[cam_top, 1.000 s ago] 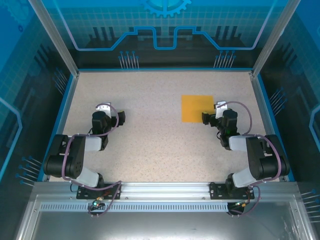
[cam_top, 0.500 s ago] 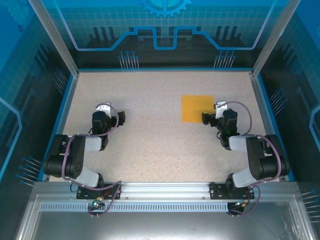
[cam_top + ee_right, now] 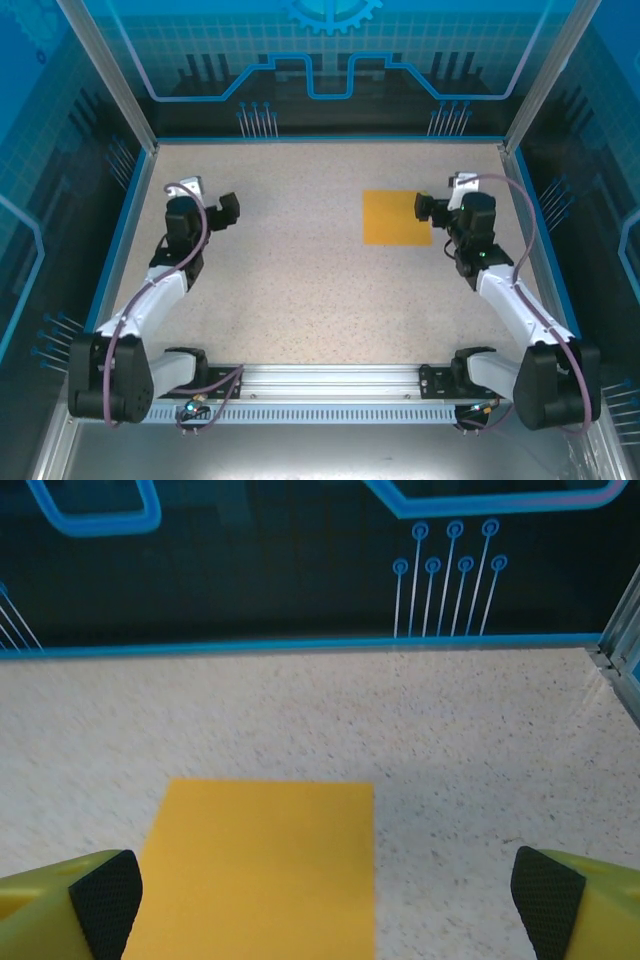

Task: Fold a paper plane with a square sheet of paper (pick it up from the middle)
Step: Move the square sheet of paper to the center of the table.

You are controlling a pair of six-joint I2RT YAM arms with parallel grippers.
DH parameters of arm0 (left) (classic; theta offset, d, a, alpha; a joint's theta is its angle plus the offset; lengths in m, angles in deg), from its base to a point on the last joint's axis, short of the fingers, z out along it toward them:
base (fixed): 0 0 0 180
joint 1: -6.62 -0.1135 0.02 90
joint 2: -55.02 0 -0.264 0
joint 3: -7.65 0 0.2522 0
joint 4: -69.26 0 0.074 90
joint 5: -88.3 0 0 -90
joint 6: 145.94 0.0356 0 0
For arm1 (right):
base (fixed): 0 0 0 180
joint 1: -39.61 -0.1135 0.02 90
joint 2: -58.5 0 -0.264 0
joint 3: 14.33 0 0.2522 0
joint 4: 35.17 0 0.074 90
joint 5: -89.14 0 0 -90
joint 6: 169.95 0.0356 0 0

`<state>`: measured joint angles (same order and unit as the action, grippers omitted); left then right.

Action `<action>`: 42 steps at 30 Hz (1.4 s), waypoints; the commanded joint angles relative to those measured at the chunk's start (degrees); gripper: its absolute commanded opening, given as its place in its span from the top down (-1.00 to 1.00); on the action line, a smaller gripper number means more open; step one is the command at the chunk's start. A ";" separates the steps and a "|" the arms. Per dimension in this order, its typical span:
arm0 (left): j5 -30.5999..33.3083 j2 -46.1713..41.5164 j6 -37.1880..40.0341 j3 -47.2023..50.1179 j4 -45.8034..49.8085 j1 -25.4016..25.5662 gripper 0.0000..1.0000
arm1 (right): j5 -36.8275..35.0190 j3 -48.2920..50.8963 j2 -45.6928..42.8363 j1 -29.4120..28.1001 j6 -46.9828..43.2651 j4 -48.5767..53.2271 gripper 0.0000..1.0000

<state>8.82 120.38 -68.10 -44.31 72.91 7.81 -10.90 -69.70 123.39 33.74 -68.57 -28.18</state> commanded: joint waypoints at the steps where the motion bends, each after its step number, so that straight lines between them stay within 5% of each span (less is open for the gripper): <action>1: -2.45 -3.79 -9.47 -5.08 19.22 0.48 -0.97 | 0.78 -6.49 2.56 -1.96 11.37 22.52 -0.98; 10: -14.42 -9.20 -12.66 -11.00 33.01 0.81 -0.97 | 19.05 -18.69 23.36 -8.52 21.80 26.57 -0.98; 17: -17.39 -7.23 -11.21 -11.33 33.14 1.70 -0.97 | 18.35 -33.68 42.42 -14.05 23.26 31.00 -0.98; 24: -17.38 -5.75 -10.88 -11.38 33.29 1.97 -0.97 | 16.50 -41.67 51.99 -14.35 24.56 34.86 -0.98; 35: -16.68 -3.84 -11.02 -11.41 33.41 2.07 -0.97 | 15.19 -34.60 51.34 -15.58 26.88 37.85 -0.98; 42: -16.28 -2.97 -11.19 -11.60 33.72 2.15 -0.97 | 11.96 -20.03 40.81 -24.39 35.19 36.81 -0.98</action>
<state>-7.15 117.01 -79.01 -53.97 105.52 9.47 1.91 -96.50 166.75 14.39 -40.14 2.64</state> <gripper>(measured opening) 0.987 0.992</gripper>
